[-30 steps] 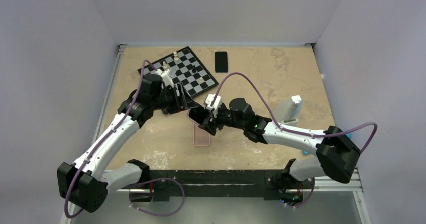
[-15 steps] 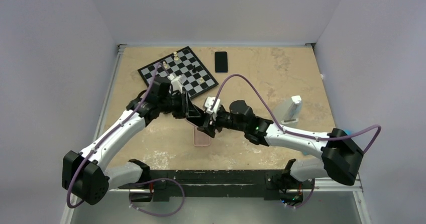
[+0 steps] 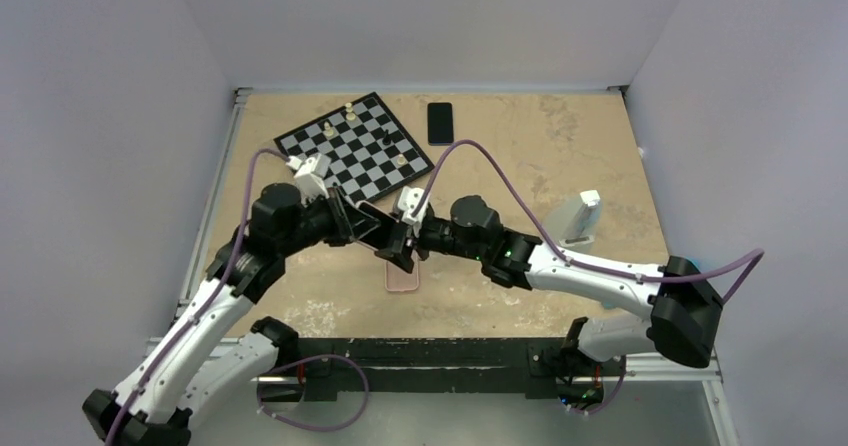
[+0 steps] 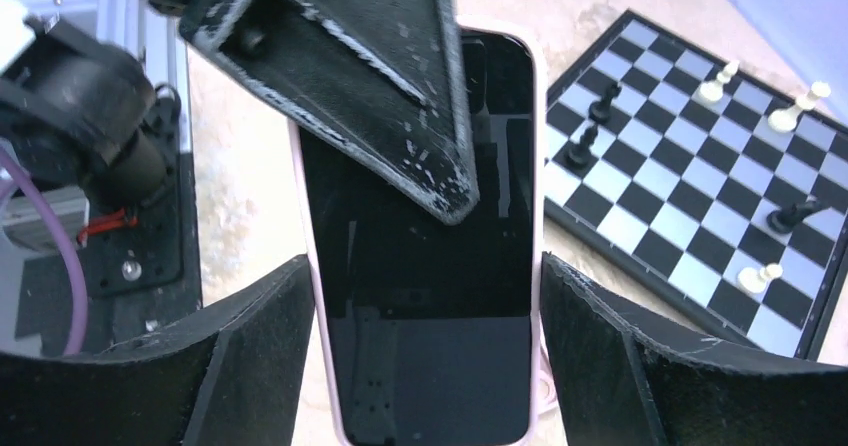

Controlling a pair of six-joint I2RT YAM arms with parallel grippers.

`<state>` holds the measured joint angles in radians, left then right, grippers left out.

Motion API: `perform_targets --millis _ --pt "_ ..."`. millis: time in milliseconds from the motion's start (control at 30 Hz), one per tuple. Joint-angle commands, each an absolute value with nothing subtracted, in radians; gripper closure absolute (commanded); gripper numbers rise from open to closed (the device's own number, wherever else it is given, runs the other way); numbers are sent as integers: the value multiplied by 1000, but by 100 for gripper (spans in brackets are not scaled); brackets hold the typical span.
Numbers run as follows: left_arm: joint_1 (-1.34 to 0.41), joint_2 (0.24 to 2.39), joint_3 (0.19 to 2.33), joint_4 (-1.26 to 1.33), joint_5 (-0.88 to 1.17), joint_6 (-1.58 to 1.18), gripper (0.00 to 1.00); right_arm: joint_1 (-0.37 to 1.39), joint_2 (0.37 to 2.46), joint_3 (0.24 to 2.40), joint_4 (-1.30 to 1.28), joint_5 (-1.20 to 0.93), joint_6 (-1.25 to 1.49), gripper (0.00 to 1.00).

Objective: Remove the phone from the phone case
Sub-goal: Adjust the phone.

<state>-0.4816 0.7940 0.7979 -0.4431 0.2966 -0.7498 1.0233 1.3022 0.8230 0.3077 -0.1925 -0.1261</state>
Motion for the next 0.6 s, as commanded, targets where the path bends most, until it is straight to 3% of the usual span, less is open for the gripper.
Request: perform_targets --millis 0,233,333,567 --pt "-453 639 762 -405 -124 -733 100 990 1300 922 176 -24 25 22" --pt "-452 442 670 -297 -247 -775 100 978 1276 947 61 64 360 22" --pt "-452 390 639 -232 -234 -822 100 943 1299 964 90 -76 564 25" --pt "-453 309 526 -64 -196 -1043 100 882 1349 807 598 -371 1001 24"
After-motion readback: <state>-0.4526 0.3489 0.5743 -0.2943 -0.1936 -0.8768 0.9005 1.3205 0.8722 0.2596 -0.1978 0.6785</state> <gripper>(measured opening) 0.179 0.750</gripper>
